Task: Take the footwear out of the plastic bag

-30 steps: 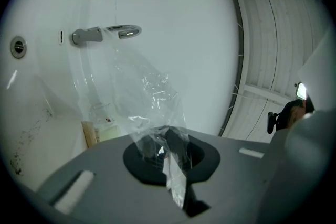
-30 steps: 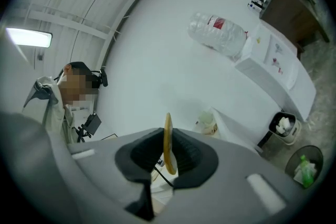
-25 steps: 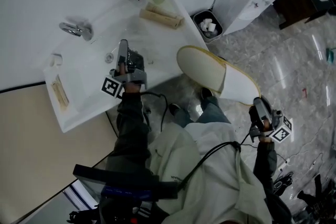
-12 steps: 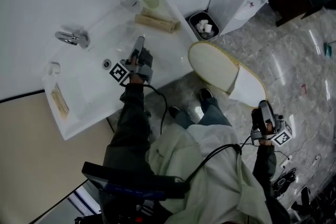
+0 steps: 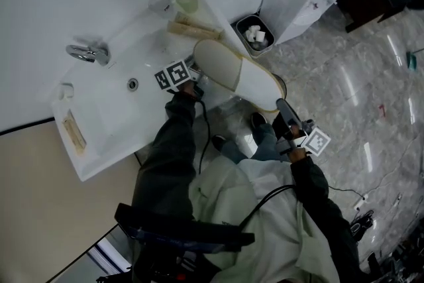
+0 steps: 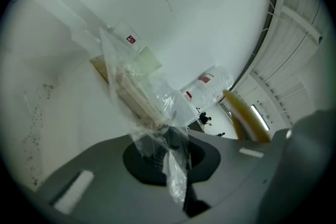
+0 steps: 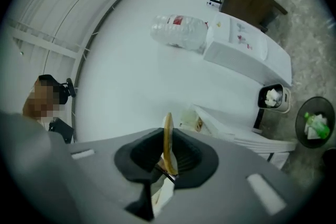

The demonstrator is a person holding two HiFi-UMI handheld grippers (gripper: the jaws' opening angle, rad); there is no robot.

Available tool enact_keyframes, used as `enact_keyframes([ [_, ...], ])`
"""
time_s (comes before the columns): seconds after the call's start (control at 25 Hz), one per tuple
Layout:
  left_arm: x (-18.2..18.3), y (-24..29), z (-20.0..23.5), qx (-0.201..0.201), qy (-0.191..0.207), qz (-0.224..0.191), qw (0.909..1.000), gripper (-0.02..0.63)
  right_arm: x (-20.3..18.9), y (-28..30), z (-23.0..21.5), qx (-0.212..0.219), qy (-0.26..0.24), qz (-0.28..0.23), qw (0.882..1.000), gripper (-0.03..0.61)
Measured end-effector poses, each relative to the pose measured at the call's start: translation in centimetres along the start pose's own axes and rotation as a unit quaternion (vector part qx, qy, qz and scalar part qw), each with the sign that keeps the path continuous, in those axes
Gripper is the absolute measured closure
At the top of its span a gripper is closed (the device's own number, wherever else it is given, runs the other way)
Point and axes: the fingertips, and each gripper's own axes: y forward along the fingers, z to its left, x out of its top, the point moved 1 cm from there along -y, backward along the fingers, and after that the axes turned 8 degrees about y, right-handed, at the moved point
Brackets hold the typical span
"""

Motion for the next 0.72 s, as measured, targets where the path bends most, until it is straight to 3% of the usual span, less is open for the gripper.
enact_keyframes([
  [0.08, 0.0, 0.3, -0.1, 0.006, 0.001, 0.010, 0.9999, 0.555, -0.2, 1.0, -1.0, 0.005, 0.025, -0.009, 1.000, 0.528],
  [0.16, -0.1, 0.5, -0.6, 0.002, -0.004, 0.022, 0.9998, 0.418, -0.1, 1.6, -1.5, 0.007, 0.038, -0.019, 0.999, 0.528],
  [0.44, -2.0, -1.0, -1.0, 0.002, -0.007, 0.072, 0.9974, 0.233, 0.3, 3.5, -3.5, 0.000, 0.080, -0.058, 0.995, 0.528],
  [0.56, -2.2, -1.9, -0.3, 0.048, 0.042, 0.092, 0.9937, 0.141, -0.6, 4.7, -4.0, -0.021, 0.074, -0.053, 0.996, 0.527],
  [0.72, -2.2, -2.8, -0.4, 0.089, 0.142, 0.131, 0.9771, 0.091, -1.6, 5.6, -4.5, -0.047, 0.076, -0.053, 0.995, 0.528],
])
